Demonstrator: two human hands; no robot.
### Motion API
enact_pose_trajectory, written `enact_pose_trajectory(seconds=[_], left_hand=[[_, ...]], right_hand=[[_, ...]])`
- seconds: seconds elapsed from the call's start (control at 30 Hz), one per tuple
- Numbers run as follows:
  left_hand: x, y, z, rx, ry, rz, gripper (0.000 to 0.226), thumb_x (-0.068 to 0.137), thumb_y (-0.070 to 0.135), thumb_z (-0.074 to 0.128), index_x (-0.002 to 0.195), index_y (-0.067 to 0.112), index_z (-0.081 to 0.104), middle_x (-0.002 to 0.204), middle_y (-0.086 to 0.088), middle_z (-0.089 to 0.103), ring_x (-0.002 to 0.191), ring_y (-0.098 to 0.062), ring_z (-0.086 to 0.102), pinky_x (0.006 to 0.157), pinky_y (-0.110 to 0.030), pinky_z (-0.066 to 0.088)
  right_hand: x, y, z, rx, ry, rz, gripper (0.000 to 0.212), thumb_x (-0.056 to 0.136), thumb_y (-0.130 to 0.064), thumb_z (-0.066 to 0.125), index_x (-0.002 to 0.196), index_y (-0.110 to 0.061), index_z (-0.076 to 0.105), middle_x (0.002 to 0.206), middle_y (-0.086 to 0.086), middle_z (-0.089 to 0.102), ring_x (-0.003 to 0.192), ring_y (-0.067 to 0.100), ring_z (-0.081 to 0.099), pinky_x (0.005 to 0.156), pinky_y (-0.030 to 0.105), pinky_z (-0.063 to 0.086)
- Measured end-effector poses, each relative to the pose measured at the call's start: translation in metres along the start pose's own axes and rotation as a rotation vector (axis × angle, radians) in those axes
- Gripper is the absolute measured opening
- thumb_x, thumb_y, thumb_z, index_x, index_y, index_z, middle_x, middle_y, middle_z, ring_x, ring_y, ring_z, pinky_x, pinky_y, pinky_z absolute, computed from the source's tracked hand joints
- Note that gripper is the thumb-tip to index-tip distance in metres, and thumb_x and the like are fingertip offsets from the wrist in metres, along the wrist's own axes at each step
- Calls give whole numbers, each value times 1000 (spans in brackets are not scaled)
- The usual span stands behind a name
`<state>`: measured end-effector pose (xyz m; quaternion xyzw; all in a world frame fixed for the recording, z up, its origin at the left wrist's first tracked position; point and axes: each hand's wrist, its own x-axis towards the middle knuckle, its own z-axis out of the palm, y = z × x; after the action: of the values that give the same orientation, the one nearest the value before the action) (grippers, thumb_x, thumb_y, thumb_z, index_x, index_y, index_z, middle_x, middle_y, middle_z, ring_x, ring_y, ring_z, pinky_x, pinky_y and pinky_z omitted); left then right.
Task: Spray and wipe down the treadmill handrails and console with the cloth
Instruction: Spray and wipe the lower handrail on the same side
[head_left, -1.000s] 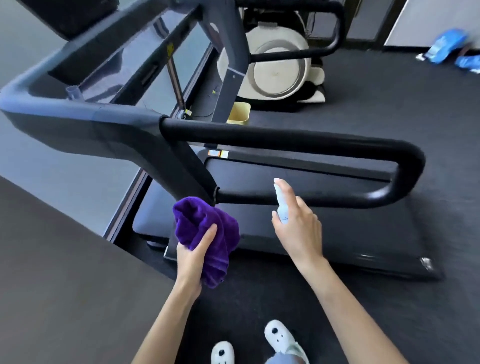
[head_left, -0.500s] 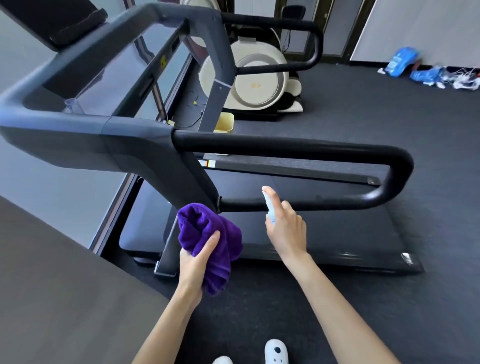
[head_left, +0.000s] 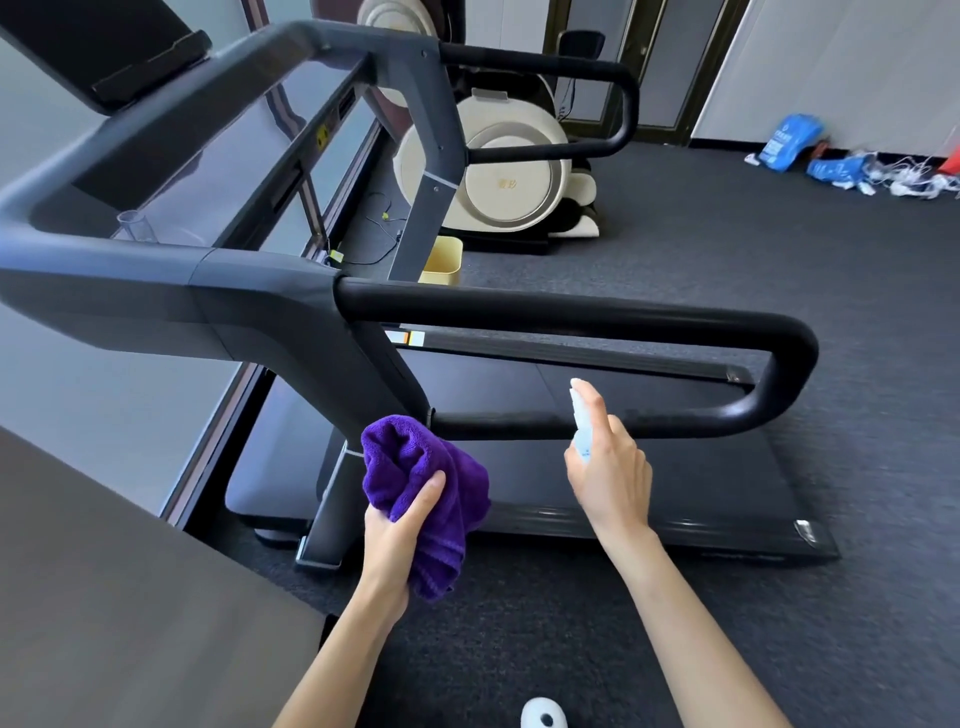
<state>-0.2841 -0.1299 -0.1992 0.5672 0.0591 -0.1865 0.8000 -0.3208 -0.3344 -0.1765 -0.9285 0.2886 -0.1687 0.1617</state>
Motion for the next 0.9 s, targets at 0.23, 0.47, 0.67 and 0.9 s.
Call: enact_pose_trajectory(seconds=[0.23, 0.47, 0.67, 0.9], left_hand=[[0, -8, 12, 20, -12, -21, 31, 68, 31, 85, 97, 34, 74, 105, -2, 75, 100, -19, 70, 88, -38, 53], [1, -12, 16, 12, 17, -39, 28, 68, 30, 82, 96, 29, 75, 104, -5, 75, 100, -21, 70, 91, -40, 52], [5, -13, 29, 14, 17, -31, 49, 69, 27, 85, 114, 21, 65, 109, -6, 73, 103, -22, 69, 97, -48, 51], [-1, -19, 41, 35, -29, -39, 41, 71, 28, 79, 110, 26, 66, 105, 0, 74, 101, -17, 70, 89, -37, 53]], right_hand=[[4, 15, -2, 67, -46, 31, 67, 86, -4, 55, 145, -31, 39, 83, 8, 59, 72, 34, 57, 61, 39, 47], [5, 26, -3, 66, -52, 42, 70, 84, -4, 56, 145, -32, 36, 87, 7, 61, 73, 34, 57, 60, 39, 47], [1, 55, -15, -35, 21, 85, 70, 87, -2, 51, 147, -35, 34, 92, 5, 61, 71, 36, 59, 55, 36, 43], [5, 67, -17, 152, 62, 113, 67, 80, -1, 56, 138, -31, 44, 78, 6, 59, 64, 30, 49, 58, 33, 34]])
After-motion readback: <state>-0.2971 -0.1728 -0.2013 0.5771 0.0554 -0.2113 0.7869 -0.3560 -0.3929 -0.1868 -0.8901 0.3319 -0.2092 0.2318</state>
